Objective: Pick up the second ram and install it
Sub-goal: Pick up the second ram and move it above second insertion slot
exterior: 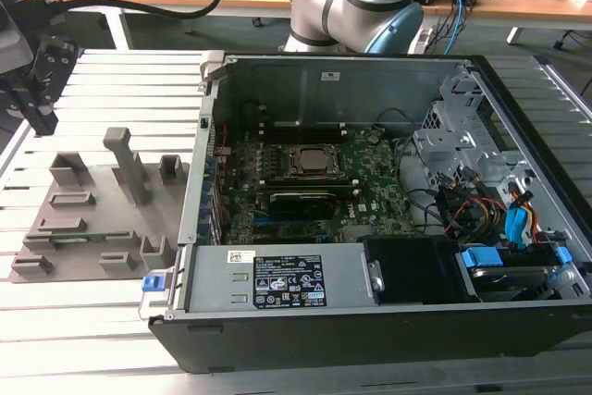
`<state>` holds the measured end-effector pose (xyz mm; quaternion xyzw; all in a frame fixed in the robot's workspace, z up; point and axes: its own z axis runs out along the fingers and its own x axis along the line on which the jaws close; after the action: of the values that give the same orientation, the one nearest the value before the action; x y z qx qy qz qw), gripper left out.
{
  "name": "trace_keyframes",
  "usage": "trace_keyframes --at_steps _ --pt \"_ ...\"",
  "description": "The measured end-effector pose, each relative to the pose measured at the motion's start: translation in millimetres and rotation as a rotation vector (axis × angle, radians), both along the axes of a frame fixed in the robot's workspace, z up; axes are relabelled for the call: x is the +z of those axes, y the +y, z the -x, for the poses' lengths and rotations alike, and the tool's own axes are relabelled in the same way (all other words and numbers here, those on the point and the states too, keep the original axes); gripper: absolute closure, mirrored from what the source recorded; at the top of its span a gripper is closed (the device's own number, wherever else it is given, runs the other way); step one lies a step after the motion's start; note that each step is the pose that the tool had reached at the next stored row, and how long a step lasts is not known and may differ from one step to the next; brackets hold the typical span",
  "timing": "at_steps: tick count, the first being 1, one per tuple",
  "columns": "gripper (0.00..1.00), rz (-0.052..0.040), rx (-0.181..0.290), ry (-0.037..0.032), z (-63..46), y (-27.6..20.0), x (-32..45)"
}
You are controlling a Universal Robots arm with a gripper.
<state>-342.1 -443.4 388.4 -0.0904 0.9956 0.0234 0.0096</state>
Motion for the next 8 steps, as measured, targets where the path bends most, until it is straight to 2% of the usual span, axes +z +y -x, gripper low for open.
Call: trace_keyframes --at_steps 8 --pt "0.89 -0.0001 0.093 0.0000 0.0 0.0 0.0"
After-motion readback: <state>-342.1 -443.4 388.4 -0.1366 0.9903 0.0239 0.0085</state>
